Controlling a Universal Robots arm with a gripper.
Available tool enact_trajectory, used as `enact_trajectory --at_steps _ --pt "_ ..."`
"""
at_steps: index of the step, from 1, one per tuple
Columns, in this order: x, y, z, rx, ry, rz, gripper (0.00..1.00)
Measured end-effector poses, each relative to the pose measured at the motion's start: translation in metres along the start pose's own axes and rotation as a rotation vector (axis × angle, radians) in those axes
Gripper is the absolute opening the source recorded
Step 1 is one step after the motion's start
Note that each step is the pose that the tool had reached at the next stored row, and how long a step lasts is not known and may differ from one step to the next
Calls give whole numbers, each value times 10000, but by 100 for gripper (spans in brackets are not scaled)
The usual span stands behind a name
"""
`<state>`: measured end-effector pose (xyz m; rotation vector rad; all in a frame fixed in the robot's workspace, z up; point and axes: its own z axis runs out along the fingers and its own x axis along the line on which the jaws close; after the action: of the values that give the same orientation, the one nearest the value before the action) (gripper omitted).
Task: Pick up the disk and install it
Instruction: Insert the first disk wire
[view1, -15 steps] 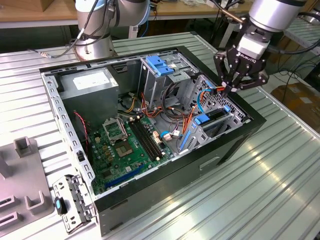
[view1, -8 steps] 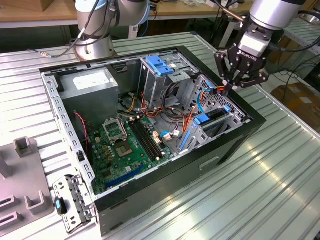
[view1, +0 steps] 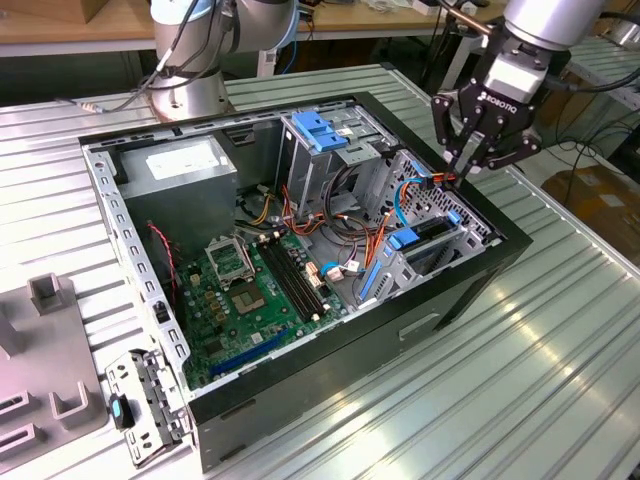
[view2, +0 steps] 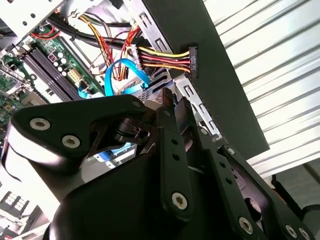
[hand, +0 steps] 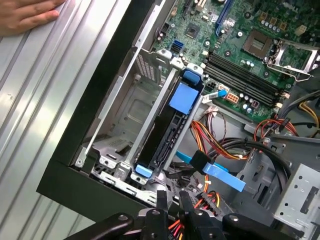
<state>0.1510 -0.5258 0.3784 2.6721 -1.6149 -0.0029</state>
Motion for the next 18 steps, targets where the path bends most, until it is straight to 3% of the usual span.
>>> enact_trajectory --at_steps 5,10,11,18 --pt "16 -37 2 3 9 -483 24" --pt "22 -46 20 3 36 -1266 25" --pt "24 -50 25 5 39 -1505 31" --pt "46 -94 45 14 58 -2475 31"
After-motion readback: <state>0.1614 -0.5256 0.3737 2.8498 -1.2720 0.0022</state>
